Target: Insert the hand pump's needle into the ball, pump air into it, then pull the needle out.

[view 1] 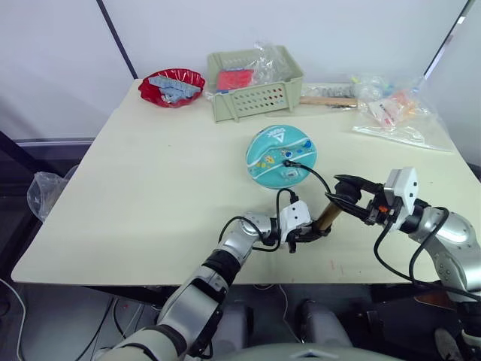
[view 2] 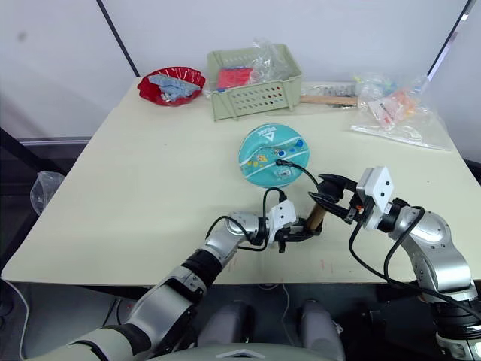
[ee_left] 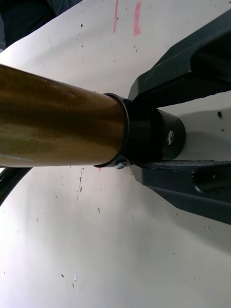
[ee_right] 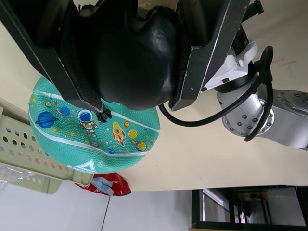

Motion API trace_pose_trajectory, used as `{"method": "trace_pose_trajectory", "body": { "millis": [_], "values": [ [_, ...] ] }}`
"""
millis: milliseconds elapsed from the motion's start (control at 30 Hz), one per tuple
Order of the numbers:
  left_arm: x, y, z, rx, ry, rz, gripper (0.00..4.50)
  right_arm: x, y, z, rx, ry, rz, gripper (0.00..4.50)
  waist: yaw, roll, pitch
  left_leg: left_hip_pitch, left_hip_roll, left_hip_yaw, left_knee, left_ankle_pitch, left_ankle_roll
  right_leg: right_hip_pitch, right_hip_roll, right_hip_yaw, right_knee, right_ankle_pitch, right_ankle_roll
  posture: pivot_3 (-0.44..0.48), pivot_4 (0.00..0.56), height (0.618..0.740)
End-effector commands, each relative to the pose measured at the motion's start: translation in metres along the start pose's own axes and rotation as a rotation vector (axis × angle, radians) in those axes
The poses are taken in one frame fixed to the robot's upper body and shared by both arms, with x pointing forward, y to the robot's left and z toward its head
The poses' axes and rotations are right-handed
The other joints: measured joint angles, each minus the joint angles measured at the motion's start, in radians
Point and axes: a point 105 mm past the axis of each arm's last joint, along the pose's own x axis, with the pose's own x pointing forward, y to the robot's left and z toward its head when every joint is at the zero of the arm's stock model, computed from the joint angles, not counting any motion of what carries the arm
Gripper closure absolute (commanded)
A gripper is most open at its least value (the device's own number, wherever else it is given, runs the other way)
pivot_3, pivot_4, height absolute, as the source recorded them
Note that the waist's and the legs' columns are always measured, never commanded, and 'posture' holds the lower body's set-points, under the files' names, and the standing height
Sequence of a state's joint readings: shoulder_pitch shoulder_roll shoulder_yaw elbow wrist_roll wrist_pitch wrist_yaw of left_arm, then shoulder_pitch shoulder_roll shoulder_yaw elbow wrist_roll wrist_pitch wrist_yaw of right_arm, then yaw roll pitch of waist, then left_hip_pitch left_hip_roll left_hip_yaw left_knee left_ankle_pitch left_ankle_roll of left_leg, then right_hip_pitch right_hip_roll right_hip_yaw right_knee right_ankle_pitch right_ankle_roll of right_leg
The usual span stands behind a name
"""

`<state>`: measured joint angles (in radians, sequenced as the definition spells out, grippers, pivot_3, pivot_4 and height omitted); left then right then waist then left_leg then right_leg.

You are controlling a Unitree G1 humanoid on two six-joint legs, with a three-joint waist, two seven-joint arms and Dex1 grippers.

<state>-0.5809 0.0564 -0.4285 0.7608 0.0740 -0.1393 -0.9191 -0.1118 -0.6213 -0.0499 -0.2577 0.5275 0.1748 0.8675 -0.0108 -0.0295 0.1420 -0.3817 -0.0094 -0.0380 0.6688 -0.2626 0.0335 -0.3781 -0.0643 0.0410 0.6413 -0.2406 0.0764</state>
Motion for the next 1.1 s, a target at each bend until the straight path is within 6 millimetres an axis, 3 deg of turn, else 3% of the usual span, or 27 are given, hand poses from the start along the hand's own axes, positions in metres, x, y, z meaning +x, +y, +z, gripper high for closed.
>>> {"method": "trace_pose_trajectory", "body": {
  "millis": [33,167,567,733,800,933,1100],
  "values": [
    [-0.007,-0.016,-0.045,-0.090,0.139,-0.041,3.43,-0.007,-0.015,0.032,-0.009,-0.056,-0.007,2.71,0.000,0.001,0.001,0.000,0.000,0.000,0.000,0.000,0.000,0.000,0.000,0.000,0.000,0.000,0.000,0.000,0.150,0.740],
    [-0.007,-0.016,-0.046,-0.091,0.145,-0.043,3.43,-0.012,-0.020,0.067,-0.045,-0.112,0.027,2.71,0.001,0.006,0.005,-0.002,0.000,0.000,0.000,0.000,0.000,-0.002,-0.001,0.000,0.000,0.000,0.000,0.000,0.150,0.740],
    [-0.002,-0.022,-0.044,-0.100,0.121,-0.070,3.43,-0.031,-0.025,0.140,-0.044,-0.162,0.116,2.71,0.011,0.010,0.008,-0.014,-0.002,-0.001,0.000,-0.001,0.001,-0.011,-0.004,-0.002,-0.002,0.000,0.001,0.000,0.150,0.740],
    [-0.003,-0.020,-0.045,-0.084,0.125,-0.064,3.43,-0.031,-0.028,0.158,-0.014,-0.181,0.124,2.71,0.023,0.010,0.008,-0.019,-0.003,-0.001,0.000,-0.001,0.002,-0.017,-0.006,-0.002,-0.002,0.001,0.000,0.000,0.150,0.740],
    [-0.003,-0.019,-0.046,-0.084,0.133,-0.057,3.43,-0.030,-0.029,0.151,-0.010,-0.148,0.120,2.71,0.023,0.010,0.008,-0.019,-0.003,-0.001,-0.001,-0.001,0.002,-0.017,-0.007,-0.002,-0.002,0.000,0.000,0.000,0.150,0.740],
    [-0.002,-0.018,-0.045,-0.083,0.132,-0.055,3.43,-0.024,-0.026,0.116,0.004,-0.029,0.112,2.71,0.024,0.009,0.007,-0.019,-0.003,0.000,-0.001,-0.001,0.003,-0.017,-0.007,-0.002,-0.002,0.001,0.000,0.000,0.150,0.740],
    [-0.003,-0.017,-0.048,-0.104,0.140,-0.050,3.43,-0.017,-0.020,0.085,-0.027,-0.025,0.094,2.71,0.022,0.005,0.003,-0.015,-0.003,0.000,0.000,-0.001,0.003,-0.014,-0.005,-0.002,-0.002,0.000,0.001,0.000,0.150,0.740]
  ]
}}
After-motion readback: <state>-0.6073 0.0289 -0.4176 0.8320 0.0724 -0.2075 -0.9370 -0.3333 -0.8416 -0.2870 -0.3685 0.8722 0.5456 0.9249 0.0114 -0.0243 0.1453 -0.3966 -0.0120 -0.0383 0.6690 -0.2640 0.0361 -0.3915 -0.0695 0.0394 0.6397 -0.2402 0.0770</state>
